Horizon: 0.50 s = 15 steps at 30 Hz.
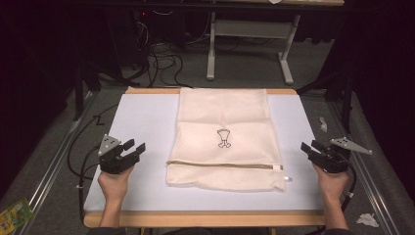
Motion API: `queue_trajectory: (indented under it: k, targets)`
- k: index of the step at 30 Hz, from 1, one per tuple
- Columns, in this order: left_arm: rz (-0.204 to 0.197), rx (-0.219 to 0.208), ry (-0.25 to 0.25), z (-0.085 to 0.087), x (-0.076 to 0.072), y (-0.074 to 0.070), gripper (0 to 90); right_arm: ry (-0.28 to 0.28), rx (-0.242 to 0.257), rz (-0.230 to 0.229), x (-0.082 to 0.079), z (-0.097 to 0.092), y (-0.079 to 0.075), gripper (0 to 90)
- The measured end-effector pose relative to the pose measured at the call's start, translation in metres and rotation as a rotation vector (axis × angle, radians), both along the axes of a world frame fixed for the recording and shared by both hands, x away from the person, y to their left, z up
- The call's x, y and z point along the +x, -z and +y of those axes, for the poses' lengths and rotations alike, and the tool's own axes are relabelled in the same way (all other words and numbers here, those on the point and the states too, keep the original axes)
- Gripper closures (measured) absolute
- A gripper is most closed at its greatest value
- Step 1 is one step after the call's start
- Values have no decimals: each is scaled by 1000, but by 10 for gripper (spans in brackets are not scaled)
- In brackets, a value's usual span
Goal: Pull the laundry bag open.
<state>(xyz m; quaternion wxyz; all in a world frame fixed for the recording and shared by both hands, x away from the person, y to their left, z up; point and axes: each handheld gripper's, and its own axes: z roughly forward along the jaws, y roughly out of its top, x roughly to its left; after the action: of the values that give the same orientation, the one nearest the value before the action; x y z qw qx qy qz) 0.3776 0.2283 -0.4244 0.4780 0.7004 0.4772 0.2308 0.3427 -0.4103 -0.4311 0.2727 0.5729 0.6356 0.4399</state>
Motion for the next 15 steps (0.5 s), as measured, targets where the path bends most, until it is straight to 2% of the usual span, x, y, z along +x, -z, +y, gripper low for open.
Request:
queue_trajectory:
  k: [3,6,12,15]
  targets:
    - [13,11,-6,2,3,3,502,24,4,4,0,-4,3,512]
    - [1,20,-19,3,5,6,500,30,2,5,0,-6,5,517]
    - [9,8,-47,5,11,14,494,55,-4,33,2,-8,15,514]
    - [25,27,-59,5,15,20,492,58,-20,49,3,-7,18,509]
